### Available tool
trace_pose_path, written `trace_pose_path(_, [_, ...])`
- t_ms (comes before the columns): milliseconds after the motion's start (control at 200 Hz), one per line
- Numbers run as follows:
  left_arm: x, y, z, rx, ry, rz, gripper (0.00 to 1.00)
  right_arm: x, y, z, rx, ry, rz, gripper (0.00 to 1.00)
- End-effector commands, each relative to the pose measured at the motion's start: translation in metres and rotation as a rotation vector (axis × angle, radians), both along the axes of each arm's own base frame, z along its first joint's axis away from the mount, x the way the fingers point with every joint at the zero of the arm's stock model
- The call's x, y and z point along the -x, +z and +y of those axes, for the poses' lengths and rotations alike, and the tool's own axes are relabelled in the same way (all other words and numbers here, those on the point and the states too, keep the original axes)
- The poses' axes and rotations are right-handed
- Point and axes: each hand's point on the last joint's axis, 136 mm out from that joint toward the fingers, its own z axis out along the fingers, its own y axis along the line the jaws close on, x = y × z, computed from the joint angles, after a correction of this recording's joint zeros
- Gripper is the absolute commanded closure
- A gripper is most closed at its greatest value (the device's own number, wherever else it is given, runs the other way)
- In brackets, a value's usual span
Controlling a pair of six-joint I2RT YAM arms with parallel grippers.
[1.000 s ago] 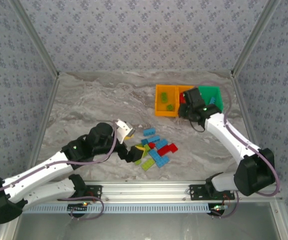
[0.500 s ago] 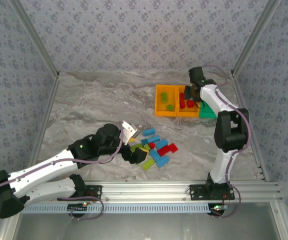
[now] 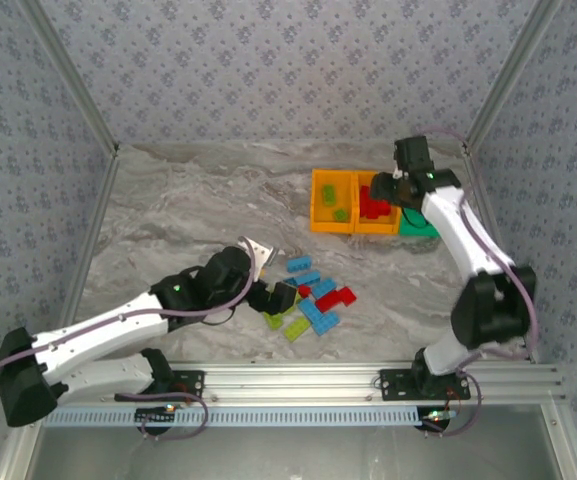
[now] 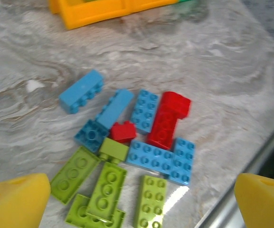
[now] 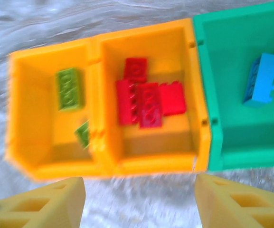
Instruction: Sort the legos into containers by color
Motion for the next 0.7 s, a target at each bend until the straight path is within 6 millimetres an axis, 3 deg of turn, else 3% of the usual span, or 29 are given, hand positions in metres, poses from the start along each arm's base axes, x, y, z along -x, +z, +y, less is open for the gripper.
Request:
trace_pose_path(0, [-0.022,0.010,-0.004,-0.019,0.100,-0.024,0.01,0.061,0.017,0.033,-0.067,0.135,-0.011,0.30])
trace_pose_path(50, [-0.026,0.005,-0.011,-0.056,0.082,-0.022,0.01,0.087,0.026,0.043,-0.067,0.186,-0.038,0.25])
trace_pose_path(70, [-0.028,0.002,-0.014,-0.071,0.073,-0.019,0.01,0.100,0.015,0.045,-0.060,0.204,-0.012,0.24])
trace_pose_path(170, [-0.041,-0.012,-0.026,-0.138,0.041,0.006,0.01,0.149,0.004,0.055,-0.069,0.283,0.025,0.17])
trace_pose_path(355, [-0.072,-0.038,-0.040,-0.253,0.025,0.022,0.01,0.204,-0.021,0.057,-0.095,0.337,0.128,0.12])
trace_pose_path(445, [-0.079,-0.037,-0.046,-0.260,0.008,0.000,0.01,0.209,-0.034,0.061,-0.109,0.346,0.158,0.10])
trace_pose_path(535, [-0.078,-0.027,-0.045,-0.243,-0.012,-0.036,0.01,0.204,-0.044,0.081,-0.157,0.390,0.190,0.09])
trace_pose_path(695, [-0.066,-0.001,-0.011,-0.261,0.003,-0.128,0.01,0.176,-0.056,0.122,-0.147,0.453,0.198,0.08])
